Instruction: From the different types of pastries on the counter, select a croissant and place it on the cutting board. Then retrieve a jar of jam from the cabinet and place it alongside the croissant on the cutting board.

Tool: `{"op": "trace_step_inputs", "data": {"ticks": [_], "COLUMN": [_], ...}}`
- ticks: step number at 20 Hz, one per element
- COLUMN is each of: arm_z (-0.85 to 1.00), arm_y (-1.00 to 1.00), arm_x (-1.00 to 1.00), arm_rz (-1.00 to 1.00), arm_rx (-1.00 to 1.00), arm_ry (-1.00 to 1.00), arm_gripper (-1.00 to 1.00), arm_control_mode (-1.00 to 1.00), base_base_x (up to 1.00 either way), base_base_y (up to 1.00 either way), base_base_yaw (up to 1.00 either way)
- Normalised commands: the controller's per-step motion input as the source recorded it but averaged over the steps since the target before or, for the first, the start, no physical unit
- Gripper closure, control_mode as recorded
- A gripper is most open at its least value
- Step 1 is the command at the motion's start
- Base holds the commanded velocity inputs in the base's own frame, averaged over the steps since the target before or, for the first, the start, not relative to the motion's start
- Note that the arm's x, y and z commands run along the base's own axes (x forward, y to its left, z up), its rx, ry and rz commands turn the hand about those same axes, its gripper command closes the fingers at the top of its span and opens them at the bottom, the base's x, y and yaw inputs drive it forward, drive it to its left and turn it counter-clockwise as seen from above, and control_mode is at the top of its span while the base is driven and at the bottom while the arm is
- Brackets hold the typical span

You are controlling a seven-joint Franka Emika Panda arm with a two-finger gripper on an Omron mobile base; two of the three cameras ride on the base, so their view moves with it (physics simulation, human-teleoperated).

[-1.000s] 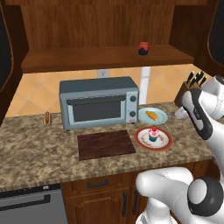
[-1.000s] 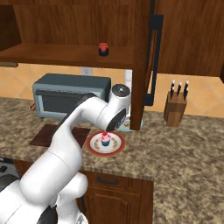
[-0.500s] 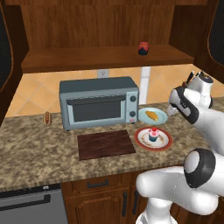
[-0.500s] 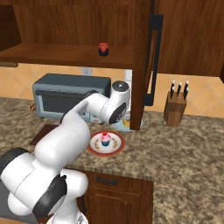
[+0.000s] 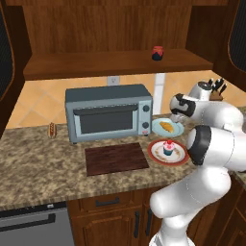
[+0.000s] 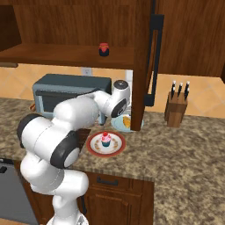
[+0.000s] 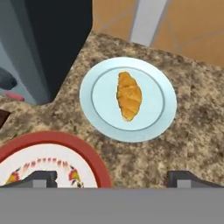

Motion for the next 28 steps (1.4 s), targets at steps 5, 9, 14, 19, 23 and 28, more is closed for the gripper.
{"op": "trace_step_inputs", "data": {"ticks": [5,9,14,19,23,28], "arm_z": [-0.49,-0.3,-0.09,-0.18,-0.3,-0.22], "arm_y": [-0.06,-0.19,-0.09,0.0,0.0,0.0], "arm_x": [0.65,0.72,0.52,0.13,0.08,0.01], "arm_rz": [0.03,0.05,0.07,0.06,0.04,0.03], "arm_rx": [-0.02,0.0,0.0,0.0,0.0,0.0], "arm_ry": [0.01,0.0,0.0,0.06,0.1,0.05], "arm_gripper": [-1.0,-1.0,-1.0,-1.0,-1.0,-1.0], "arm_control_mode": [-1.0,-1.0,-1.0,-1.0,-1.0,-1.0], "base_base_x": [0.0,0.0,0.0,0.0,0.0,0.0], "base_base_y": [0.0,0.0,0.0,0.0,0.0,0.0], "base_base_yaw": [0.0,0.0,0.0,0.0,0.0,0.0]}}
